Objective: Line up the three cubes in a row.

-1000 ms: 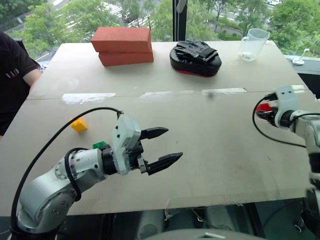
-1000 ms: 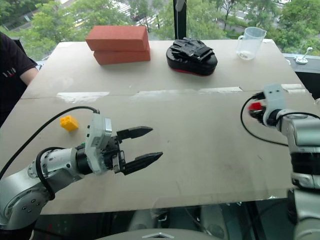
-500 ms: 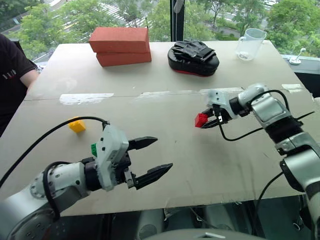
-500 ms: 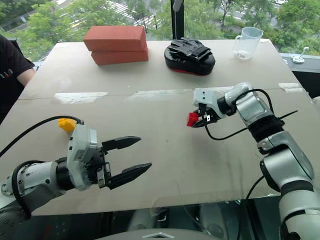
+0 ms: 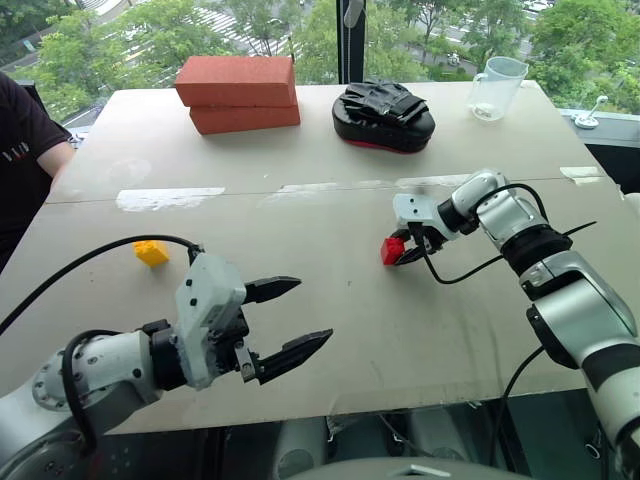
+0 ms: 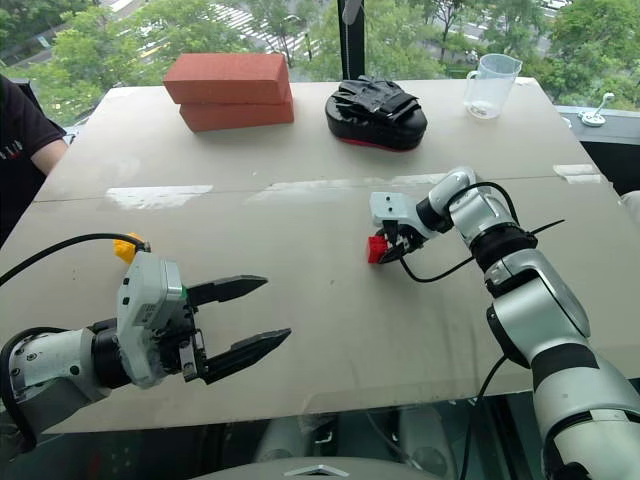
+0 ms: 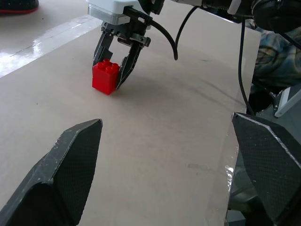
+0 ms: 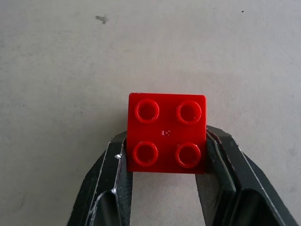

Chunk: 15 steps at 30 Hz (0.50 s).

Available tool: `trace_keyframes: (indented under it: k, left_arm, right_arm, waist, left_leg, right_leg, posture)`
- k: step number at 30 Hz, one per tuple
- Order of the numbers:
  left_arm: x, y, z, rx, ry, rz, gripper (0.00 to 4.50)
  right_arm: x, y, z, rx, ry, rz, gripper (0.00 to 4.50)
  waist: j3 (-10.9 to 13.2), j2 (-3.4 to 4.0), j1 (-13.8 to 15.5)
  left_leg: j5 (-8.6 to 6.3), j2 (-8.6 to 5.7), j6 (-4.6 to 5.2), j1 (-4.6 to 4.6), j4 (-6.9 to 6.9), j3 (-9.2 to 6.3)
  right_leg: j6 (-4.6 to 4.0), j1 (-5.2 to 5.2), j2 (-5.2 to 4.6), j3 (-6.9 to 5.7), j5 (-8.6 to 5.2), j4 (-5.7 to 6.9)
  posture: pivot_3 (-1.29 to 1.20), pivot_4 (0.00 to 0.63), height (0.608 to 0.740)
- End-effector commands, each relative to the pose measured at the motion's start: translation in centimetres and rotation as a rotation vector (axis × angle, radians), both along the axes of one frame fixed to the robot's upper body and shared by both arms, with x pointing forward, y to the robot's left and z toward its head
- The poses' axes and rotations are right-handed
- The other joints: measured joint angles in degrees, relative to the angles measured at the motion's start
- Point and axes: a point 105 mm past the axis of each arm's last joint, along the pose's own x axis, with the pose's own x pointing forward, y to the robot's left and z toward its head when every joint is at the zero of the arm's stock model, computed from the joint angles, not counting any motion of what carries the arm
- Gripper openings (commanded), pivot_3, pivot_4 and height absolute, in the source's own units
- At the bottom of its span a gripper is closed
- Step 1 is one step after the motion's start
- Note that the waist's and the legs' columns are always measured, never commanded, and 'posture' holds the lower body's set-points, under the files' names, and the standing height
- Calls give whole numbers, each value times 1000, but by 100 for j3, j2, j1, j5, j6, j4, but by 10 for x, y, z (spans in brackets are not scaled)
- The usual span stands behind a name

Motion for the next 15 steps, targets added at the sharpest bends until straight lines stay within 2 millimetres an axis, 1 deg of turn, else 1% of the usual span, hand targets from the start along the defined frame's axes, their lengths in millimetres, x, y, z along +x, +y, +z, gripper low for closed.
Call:
trace_keyframes:
  k: [1,2,3,5,8,10,12,15]
  left_arm:
    - [-1,-1,9,-1,-45,-17,4500]
    - [-1,-1,8,1,-42,-19,4500]
    - [-2,0,7,2,-40,-21,4500]
    - [-2,2,6,7,-35,-18,4500]
    - [-1,10,4,18,-33,10,4500]
    - [4,21,1,4,-35,98,4500]
    - [11,38,-2,-25,-48,235,4500]
    - [25,74,-13,-4,-60,495,4500]
  right_arm:
    - [1,3,13,2,-24,39,2591]
    - [0,4,14,1,-23,49,3052]
    - [-1,4,14,1,-26,55,3666]
    - [-1,4,15,-1,-33,66,4460]
    - [0,4,23,30,-64,66,4460]
    - [-4,5,42,128,-73,70,4460]
    - [-13,3,62,241,-72,69,4460]
    - [-33,0,85,427,-90,68,4460]
  waist:
    - [0,0,-1]
    - [0,0,-2]
    - [1,1,-3]
    - [1,1,-5]
    - [1,1,-6]
    - [4,6,-6]
    - [6,10,0]
    - [2,3,36]
  left_leg:
    - [0,0,0,0,0,0]
    - [0,0,0,-1,0,0]
    - [0,0,0,-2,0,1]
    - [0,0,-1,-3,-1,2]
    - [-1,0,-1,-3,-2,4]
    - [-1,0,-1,-3,-2,4]
    - [-1,0,-1,-5,-2,7]
    - [-1,0,-1,-8,-2,-1]
  right_leg:
    - [0,0,0,0,0,0]
    - [-1,0,0,0,0,0]
    - [-1,-1,0,1,0,0]
    - [-1,-2,0,1,1,0]
    - [-1,-2,-1,2,0,-1]
    - [-1,-3,0,1,0,-1]
    - [-1,-4,-3,3,0,-2]
    - [-1,-1,-6,2,0,-4]
  posture:
    - [0,150,740]
    - [0,150,740]
    - [0,150,740]
    - [0,150,740]
    - [0,150,740]
    - [0,150,740]
    - [0,150,740]
    - [0,150,740]
